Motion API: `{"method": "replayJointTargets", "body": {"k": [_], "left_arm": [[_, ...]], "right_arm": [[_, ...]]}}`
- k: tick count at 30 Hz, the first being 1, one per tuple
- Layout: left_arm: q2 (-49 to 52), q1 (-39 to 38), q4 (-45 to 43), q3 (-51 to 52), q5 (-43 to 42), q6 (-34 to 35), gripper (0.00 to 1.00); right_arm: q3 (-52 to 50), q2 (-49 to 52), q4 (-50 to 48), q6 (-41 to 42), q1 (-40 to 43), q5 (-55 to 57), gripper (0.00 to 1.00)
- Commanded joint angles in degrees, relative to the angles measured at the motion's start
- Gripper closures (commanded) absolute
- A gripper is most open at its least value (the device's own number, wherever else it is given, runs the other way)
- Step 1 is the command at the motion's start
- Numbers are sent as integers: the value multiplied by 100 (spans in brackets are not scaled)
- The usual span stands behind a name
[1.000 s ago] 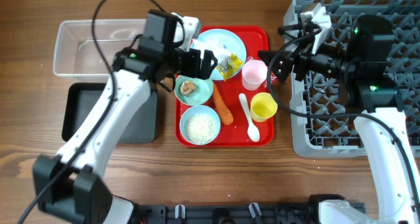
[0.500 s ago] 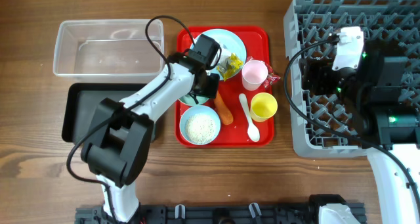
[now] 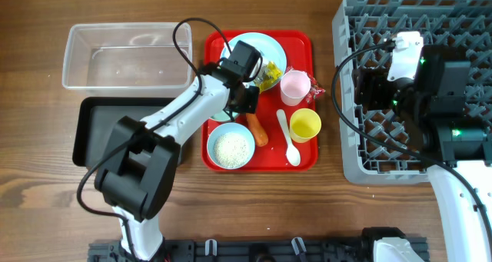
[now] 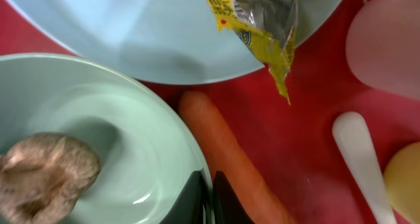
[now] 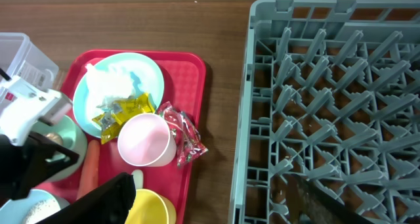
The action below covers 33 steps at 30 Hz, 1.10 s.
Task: Sort waste into correct bins and load items into the dishwasher rack
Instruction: 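Grasp the green bowl holding the mushroom with the left gripper, then tip the green bowl over the black tray to drop the mushroom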
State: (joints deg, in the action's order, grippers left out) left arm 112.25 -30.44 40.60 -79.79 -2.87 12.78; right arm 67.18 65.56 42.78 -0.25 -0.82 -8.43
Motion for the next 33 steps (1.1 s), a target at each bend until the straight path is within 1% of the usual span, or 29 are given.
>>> {"method": "replayJointTargets", "body": {"k": [1, 4, 8, 10, 11, 12, 13, 15, 16, 18, 19, 21, 22, 23, 25, 26, 28, 30, 33], "left_arm": [[-542, 55, 302, -531, 44, 13, 96], [-1010, 55, 450, -612, 42, 17, 96], [-1600, 162, 870, -612, 66, 442, 96], [-2011, 439, 1436, -612, 61, 835, 96], [-2223, 699, 1941, -610, 61, 1163, 96], [-2354, 977, 2490, -603, 61, 1309, 96], [-2409, 1296, 2872, -525, -4, 1322, 96], [-2413, 1827, 2990, -186, -424, 1285, 96], [-2413, 2184, 2800, 140, -894, 1067, 96], [-2413, 3095, 2006, 968, -2516, 358, 96], [-2413, 3432, 1790, 1213, -3095, 101, 96], [-2413, 4013, 1591, 1510, -4030, -415, 96], [-2411, 4441, 1606, 1600, -5088, -1045, 96], [-2413, 4627, 1672, 1609, -5560, -1285, 96], [-2413, 5121, 1858, 1609, -6155, -1631, 96], [-2411, 5449, 2094, 1609, -6481, -2009, 96], [-2411, 5746, 2739, 1609, -7265, -2918, 96], [-2411, 5917, 3386, 1611, -7359, -3709, 96], [-2411, 6059, 3421, 1626, -7385, -3810, 96]], "right_arm": [[74, 2, -28, 39, 4, 122, 25], [74, 2, -31, 39, 4, 122, 25], [74, 4, -31, 42, 4, 122, 25], [74, 4, -31, 42, 4, 120, 25], [74, 4, -33, 39, 4, 120, 25], [74, 13, -42, 42, 4, 120, 25], [74, 24, -52, 42, 4, 120, 25], [74, 24, -68, 42, 4, 120, 25], [74, 24, -66, 39, 4, 118, 25], [74, 35, -57, 42, 4, 118, 24], [74, 35, -42, 42, 4, 118, 24], [74, 35, -20, 46, 4, 116, 24], [74, 35, -28, 44, 4, 116, 24], [74, 37, -33, 46, 2, 116, 24], [74, 68, -48, 76, 2, 116, 24], [74, 96, -55, 90, 4, 116, 24], [74, 127, -50, 87, 2, 116, 24], [74, 179, -98, 122, 2, 96, 24], [74, 212, -153, 195, 2, 72, 23]]}}
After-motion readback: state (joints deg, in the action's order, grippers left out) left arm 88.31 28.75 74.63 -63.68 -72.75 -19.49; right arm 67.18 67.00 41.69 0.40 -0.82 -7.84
